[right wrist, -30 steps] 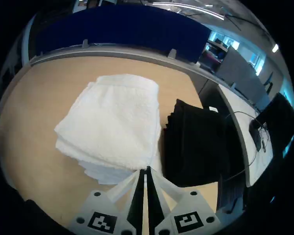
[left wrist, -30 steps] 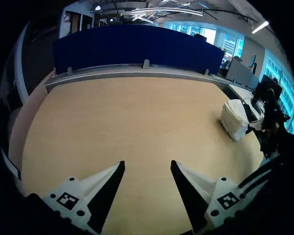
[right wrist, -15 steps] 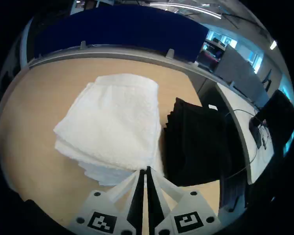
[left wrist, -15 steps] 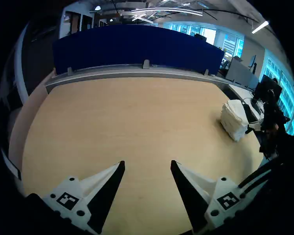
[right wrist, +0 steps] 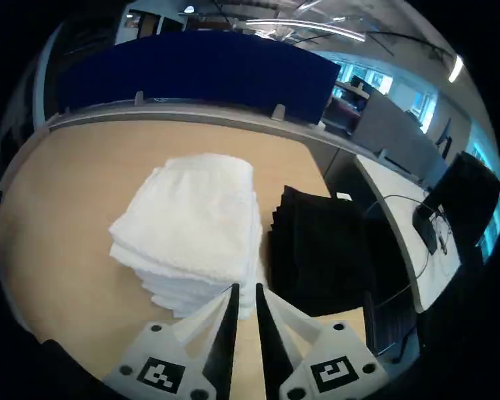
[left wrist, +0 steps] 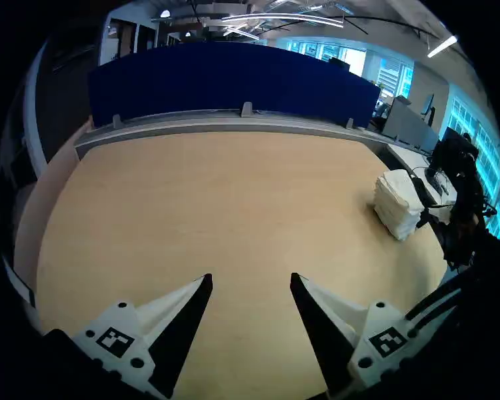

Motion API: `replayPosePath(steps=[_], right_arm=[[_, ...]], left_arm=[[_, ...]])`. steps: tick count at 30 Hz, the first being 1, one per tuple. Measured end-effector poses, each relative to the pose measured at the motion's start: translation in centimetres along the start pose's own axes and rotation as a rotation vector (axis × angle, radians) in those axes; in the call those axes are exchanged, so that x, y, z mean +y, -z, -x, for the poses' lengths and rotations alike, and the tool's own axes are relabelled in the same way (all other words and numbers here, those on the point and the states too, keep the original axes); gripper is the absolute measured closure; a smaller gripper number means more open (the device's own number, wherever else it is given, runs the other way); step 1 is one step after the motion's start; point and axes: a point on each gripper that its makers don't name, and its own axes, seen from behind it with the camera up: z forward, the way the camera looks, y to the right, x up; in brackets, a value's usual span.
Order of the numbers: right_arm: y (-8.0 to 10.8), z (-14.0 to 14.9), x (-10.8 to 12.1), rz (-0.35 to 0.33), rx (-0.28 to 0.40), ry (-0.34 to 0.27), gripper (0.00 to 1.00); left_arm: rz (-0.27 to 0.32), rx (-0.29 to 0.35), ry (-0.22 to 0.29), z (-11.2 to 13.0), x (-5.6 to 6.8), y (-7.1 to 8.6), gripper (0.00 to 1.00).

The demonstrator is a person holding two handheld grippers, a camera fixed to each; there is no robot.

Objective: Fold towel

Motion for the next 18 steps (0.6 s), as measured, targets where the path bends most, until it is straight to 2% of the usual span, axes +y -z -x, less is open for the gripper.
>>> replayPosePath(steps=[4,8,12,18], right_arm=[[0.2,-1.1,0.1,0.003,0.025,-0.002,0.37],[0.1,-2.2,-0.2,-0.002,0.043,0.004,0.31],[-0.3,-3.4,-0.5,-0.005,0.059,0.016,0.13],[-1.6,-5.6,-0.9,-0.006,0.079,0.044,0.05]], left_arm=[[0.003,0.0,-0.002,0.0,0.2,0.0,0.14],[0.003,0.0,-0.001,0.1,0.2,0.1,0.14],[-0.001,0.003,0.005,0.1,0.1,0.3,0.14],[-0.011,0.004,0.012,0.1,-0.3,0.5,0.14]])
